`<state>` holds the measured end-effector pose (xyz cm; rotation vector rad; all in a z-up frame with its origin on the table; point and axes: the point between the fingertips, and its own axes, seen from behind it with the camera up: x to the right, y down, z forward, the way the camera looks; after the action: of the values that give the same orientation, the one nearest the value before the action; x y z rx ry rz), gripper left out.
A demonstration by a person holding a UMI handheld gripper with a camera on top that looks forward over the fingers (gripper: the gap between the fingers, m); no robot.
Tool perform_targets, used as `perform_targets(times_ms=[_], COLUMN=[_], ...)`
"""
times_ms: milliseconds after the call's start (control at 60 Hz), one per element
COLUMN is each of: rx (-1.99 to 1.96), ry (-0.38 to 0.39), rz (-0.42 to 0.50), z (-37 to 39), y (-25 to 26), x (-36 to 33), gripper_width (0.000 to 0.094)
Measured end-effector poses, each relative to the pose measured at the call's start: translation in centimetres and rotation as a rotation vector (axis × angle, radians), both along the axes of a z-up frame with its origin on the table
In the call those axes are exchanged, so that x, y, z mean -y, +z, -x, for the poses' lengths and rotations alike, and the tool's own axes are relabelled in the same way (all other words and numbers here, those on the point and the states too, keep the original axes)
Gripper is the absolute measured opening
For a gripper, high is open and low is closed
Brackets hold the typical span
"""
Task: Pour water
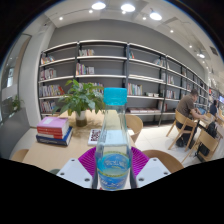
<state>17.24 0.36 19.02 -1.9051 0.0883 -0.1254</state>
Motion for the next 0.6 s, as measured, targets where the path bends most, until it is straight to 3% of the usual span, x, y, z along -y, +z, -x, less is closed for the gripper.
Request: perform_targets(times_ms=[167,350,483,600], rx=[0.014,-0.012,-0.037,-0.021], ry=[0.03,-0.004,-0.033,-0.046], rz=[0.073,0.084,0.011,0.002], z=[0.0,0.1,0.3,0.2], y=[-5.4,-9.1,-10.1,-10.0], x=[-0.5,-0.1,0.4,0.9], gripper_width=[0.0438,0.0437,0.0467,0.0519])
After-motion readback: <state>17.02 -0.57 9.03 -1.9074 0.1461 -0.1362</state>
